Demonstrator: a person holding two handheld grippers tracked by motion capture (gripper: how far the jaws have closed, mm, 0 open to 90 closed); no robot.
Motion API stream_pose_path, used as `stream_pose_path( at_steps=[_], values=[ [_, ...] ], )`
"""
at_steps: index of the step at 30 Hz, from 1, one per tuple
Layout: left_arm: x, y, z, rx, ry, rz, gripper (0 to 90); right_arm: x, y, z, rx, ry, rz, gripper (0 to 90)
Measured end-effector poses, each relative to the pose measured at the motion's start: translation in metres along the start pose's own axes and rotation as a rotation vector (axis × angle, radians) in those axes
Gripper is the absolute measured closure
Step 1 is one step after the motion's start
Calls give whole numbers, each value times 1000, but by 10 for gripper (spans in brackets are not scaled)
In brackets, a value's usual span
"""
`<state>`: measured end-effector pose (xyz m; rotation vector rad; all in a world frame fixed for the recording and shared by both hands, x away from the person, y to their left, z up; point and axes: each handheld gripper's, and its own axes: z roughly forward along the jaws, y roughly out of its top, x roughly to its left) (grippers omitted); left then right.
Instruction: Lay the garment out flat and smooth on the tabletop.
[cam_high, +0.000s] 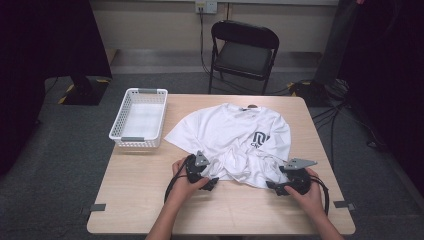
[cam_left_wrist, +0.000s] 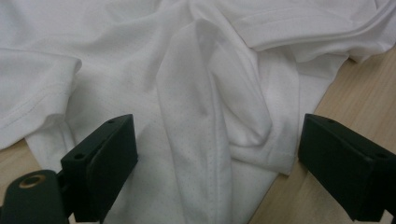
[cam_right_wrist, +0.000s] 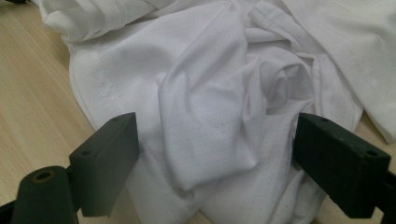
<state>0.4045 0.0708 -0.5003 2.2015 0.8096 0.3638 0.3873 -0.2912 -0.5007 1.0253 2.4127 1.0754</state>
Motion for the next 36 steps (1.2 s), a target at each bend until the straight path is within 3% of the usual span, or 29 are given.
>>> stream_pose_path(
  at_steps=[7,10,15,20,25,27,36],
  values=[
    [0,0,0,1,-3,1,107,-3,0,-1,-2,26,2,142],
    [0,0,0,1,-5,2,106,-7,2,-6,3,67,11,209],
    [0,0,0,1,-5,4,106,-20,9,-22,-21,27,-3,239],
    [0,0,0,1,-5,3,106,-50,12,-31,-63,-40,66,411],
    [0,0,0,1,-5,3,106,-72,10,-23,-47,-98,112,549],
    [0,0,0,1,-6,3,106,-76,10,-17,-35,-112,118,610],
    [0,0,0,2,-6,4,105,-72,8,0,-16,-132,107,685]
  ],
)
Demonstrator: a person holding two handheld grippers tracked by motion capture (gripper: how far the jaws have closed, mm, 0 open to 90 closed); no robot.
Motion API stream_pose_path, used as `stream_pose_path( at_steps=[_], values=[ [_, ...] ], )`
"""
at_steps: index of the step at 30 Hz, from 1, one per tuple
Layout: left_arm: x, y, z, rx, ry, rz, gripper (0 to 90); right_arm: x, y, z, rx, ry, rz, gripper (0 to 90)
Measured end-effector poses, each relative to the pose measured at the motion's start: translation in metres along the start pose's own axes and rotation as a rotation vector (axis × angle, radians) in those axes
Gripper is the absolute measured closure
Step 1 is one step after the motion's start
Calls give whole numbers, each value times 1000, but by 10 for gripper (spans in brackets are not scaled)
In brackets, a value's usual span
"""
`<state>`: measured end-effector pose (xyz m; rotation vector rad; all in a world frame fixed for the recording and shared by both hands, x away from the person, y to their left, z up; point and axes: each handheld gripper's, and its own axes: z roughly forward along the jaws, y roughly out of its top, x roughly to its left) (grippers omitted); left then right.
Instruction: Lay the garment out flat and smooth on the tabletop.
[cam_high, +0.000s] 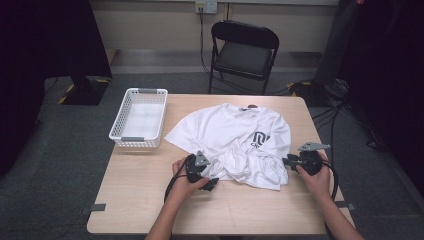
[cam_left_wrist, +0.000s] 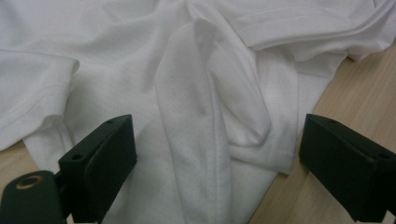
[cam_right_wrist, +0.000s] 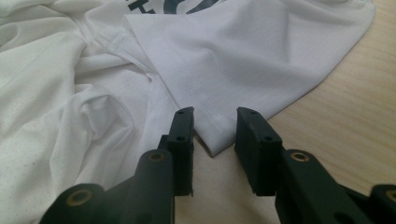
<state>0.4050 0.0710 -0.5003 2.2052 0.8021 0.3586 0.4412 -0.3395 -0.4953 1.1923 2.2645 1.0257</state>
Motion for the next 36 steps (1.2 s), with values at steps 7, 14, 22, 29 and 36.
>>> stream_pose_path(
  at_steps=[7,14,22,29,36],
  values=[
    [0,0,0,0,0,0,104,-10,-3,-2,-12,36,63,885],
    [0,0,0,0,0,0,105,-24,-7,-8,-22,40,74,892],
    [0,0,0,0,-1,0,103,-56,-8,-22,-19,-4,88,893],
    [0,0,0,1,-1,1,103,-87,-6,-29,14,-70,90,893],
    [0,0,0,2,-3,4,99,-121,-8,-29,57,-206,169,889]
  ],
)
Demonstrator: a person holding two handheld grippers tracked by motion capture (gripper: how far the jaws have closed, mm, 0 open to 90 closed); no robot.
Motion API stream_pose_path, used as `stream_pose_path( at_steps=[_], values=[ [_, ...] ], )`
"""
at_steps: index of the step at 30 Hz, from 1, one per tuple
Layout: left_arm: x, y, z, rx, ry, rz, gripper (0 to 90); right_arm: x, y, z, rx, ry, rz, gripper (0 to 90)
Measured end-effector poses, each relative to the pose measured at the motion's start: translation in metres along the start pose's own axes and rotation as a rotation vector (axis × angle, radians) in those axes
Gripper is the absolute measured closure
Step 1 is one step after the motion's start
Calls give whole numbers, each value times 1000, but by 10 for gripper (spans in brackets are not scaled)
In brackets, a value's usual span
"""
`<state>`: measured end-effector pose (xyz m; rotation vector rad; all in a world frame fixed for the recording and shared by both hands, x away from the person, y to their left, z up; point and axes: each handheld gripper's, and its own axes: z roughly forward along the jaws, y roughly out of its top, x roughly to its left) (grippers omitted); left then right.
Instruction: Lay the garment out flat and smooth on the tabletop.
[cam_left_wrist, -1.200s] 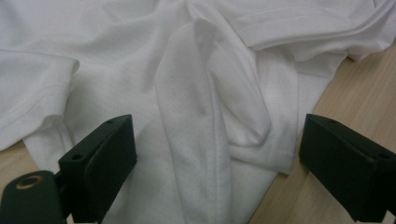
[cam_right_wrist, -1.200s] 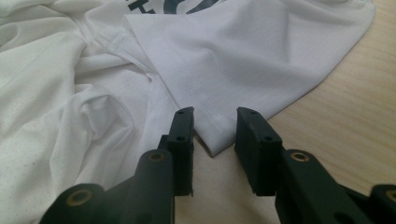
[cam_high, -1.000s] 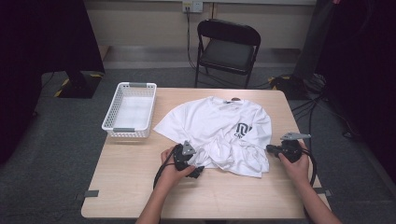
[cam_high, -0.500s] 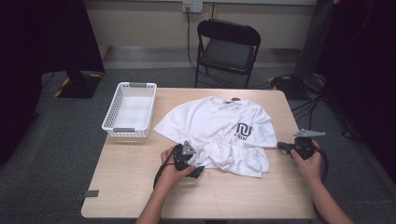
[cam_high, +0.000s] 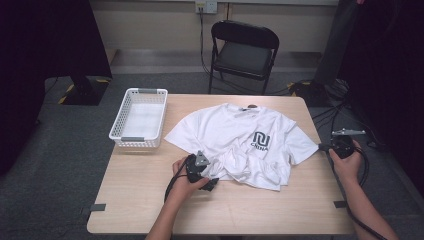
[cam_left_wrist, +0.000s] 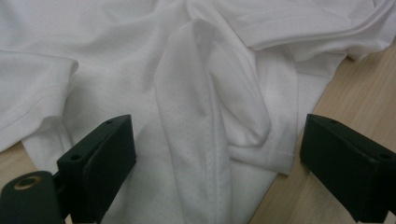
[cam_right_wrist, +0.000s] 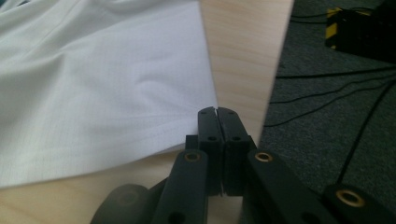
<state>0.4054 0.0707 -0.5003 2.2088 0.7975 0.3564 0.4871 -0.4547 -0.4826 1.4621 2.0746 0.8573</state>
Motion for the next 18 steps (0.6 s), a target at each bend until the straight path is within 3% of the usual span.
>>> stream_pose_path(
  at_steps=[3,5,6,9,11,13,15,17,18],
  values=[
    [0,0,0,0,0,0,99,-1,0,-5,-34,-18,24,807],
    [0,0,0,0,0,0,99,7,2,-11,-61,8,5,730],
    [0,0,0,0,0,0,99,14,2,-15,-81,11,-6,664],
    [0,0,0,0,-1,0,98,41,1,-24,-108,105,-34,589],
    [0,0,0,0,-1,0,98,60,-3,-25,-105,126,-64,542],
    [0,0,0,0,-1,0,98,71,-8,-23,-95,167,-59,560],
    [0,0,0,0,-1,-1,98,81,-14,-18,-72,140,-80,557],
    [0,0,0,0,-1,-2,98,84,-19,-13,-59,161,-57,562],
    [0,0,0,0,-1,1,98,85,-21,-10,-52,155,-71,576]
  ],
)
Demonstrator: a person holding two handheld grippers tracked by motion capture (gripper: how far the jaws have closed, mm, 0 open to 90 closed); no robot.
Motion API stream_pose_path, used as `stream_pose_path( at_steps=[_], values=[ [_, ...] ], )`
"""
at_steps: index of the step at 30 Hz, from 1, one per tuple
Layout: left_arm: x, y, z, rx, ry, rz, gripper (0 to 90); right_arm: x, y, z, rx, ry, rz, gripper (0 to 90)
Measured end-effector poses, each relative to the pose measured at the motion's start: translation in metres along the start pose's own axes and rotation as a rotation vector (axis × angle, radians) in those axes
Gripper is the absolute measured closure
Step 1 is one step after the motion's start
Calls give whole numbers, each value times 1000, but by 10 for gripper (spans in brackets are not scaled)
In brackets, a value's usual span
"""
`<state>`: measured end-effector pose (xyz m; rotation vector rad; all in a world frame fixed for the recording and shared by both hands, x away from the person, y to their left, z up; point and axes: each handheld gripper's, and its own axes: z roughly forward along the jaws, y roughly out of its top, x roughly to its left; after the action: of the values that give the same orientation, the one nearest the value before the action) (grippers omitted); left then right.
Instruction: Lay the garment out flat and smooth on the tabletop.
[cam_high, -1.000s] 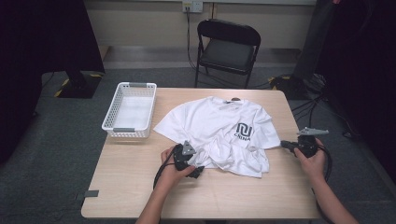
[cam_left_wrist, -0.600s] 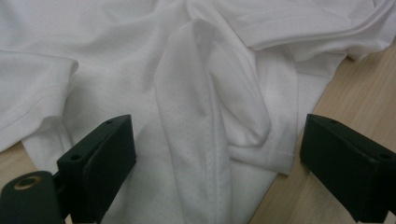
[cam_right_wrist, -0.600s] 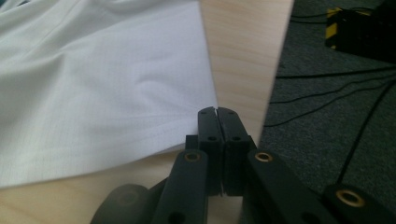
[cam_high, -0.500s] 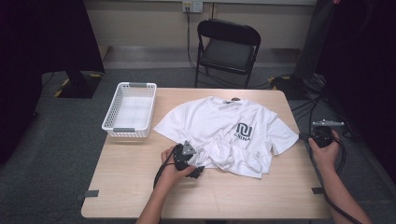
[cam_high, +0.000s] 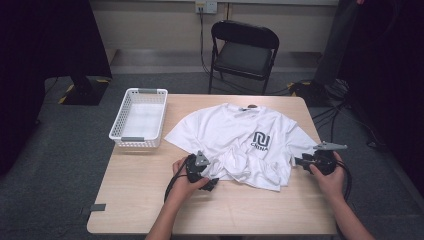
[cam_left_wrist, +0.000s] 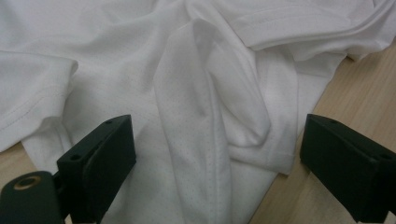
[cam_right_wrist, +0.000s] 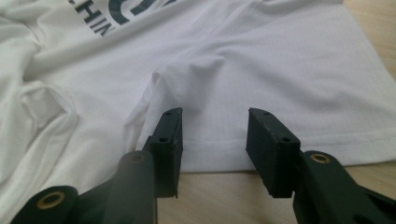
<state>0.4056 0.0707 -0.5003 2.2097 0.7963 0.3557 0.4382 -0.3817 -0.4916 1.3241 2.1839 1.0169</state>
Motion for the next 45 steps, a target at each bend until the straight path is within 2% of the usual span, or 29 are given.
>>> stream_pose_path(
  at_steps=[1,2,5,7,14,18,20,21,22,24,25,30,33,36,39,41,45],
  values=[
    [0,0,0,0,0,-1,98,1,-2,2,1,-19,-24,588],
    [0,0,0,0,0,0,98,1,-2,2,-6,-14,-28,609],
    [0,0,0,0,0,0,98,-3,-2,0,9,-1,-45,830],
    [0,0,0,0,0,0,98,-10,-3,-2,10,-4,-42,864],
    [0,0,0,1,-3,0,98,-45,-8,-10,7,-17,0,877],
    [0,0,0,1,-3,0,98,-64,-6,-15,11,-62,11,876],
    [0,0,0,1,-4,1,98,-70,-6,-16,-2,-44,30,831],
    [0,0,0,1,-4,1,98,-71,-6,-17,-4,-66,40,783],
    [0,0,0,1,-4,1,98,-71,-5,-18,-6,-75,43,776],
    [0,0,0,0,-5,2,98,-66,-4,-23,-33,-71,53,701],
    [0,0,0,0,-5,2,98,-61,-2,-25,-39,-64,40,681],
    [0,0,0,0,-5,2,98,-20,1,-25,-67,50,4,517],
    [0,0,0,0,-5,2,98,6,2,-20,-64,102,-41,499],
    [0,0,0,0,-5,2,98,21,0,-10,-44,130,-63,507],
    [0,0,0,0,-5,2,98,26,-3,0,6,129,-96,647],
    [0,0,0,0,-6,2,97,23,-6,1,-5,131,-82,695],
    [0,0,0,0,-6,3,98,11,-8,-3,-3,105,-57,708]
  ],
)
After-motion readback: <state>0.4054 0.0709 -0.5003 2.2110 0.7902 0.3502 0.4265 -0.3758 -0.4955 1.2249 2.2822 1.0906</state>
